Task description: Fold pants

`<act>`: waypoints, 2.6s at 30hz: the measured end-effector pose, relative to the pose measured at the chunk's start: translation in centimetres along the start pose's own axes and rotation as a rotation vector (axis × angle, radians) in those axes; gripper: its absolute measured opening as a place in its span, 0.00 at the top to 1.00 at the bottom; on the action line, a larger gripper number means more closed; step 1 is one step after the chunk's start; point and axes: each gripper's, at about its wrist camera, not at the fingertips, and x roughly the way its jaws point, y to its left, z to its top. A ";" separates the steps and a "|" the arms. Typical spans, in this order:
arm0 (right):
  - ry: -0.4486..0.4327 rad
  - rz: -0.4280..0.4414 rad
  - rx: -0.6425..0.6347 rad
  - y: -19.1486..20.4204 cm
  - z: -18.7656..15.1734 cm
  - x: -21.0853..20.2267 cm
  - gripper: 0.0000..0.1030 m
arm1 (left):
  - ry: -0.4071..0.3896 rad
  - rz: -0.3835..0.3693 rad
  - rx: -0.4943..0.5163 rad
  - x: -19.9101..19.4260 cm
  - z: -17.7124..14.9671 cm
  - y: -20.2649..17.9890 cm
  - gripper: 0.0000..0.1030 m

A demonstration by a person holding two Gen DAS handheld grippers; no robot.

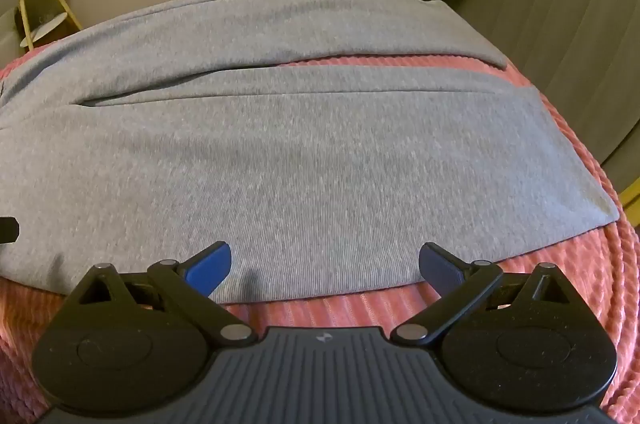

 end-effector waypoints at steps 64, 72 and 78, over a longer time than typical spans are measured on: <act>0.030 -0.008 -0.009 0.4 -0.3 0.8 0.03 | 0.049 -0.021 0.003 1.6 -0.1 -0.3 0.00; 0.032 -0.007 -0.012 0.4 -0.2 1.0 0.03 | 0.056 -0.022 0.005 1.9 -0.1 -0.3 0.00; 0.036 -0.009 -0.011 0.4 -0.2 1.0 0.03 | 0.062 -0.021 0.007 2.0 0.0 -0.3 0.00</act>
